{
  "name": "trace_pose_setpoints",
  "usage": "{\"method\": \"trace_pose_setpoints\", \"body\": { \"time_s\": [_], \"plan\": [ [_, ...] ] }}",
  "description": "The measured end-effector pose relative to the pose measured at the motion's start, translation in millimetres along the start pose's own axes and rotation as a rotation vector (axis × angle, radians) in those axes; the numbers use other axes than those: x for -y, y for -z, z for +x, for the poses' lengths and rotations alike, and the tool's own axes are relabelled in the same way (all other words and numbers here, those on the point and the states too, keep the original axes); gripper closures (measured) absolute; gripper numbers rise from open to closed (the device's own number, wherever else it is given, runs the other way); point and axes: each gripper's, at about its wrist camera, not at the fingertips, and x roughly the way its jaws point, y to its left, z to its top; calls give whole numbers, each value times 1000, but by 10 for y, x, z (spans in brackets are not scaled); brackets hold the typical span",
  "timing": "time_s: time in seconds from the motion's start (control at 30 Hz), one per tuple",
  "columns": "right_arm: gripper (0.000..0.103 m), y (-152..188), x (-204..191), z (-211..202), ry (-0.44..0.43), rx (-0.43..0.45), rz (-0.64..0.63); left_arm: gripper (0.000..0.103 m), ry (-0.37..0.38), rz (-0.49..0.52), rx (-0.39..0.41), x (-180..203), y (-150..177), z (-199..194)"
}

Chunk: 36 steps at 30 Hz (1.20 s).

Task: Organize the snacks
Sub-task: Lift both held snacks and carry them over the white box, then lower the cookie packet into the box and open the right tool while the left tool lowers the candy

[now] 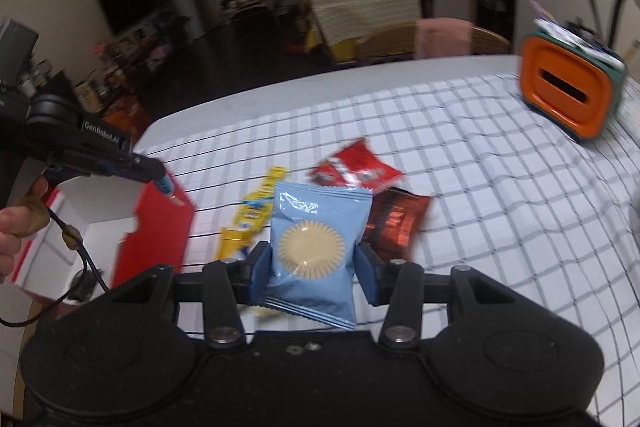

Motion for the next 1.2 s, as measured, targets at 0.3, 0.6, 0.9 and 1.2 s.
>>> {"method": "trace_pose_setpoints", "body": {
  "time_s": [0.3,0.6,0.9,1.2],
  "plan": [
    [58,-106,-901,207,-112,-27,-148,91,-77,-59,32,-730,64,-256],
    [58,-147,-1719,574,-171,-82,-271,91,-163,-106,-1,-1466,239,-249],
    [58,-50,-2331,1184,-196,-189,-416,91,-215,-114,-81,-1933,395,34],
    [58,110,-2593,1631,-174,-293,-476,91,-231,-56,-159,-1877,461,312]
  ]
}}
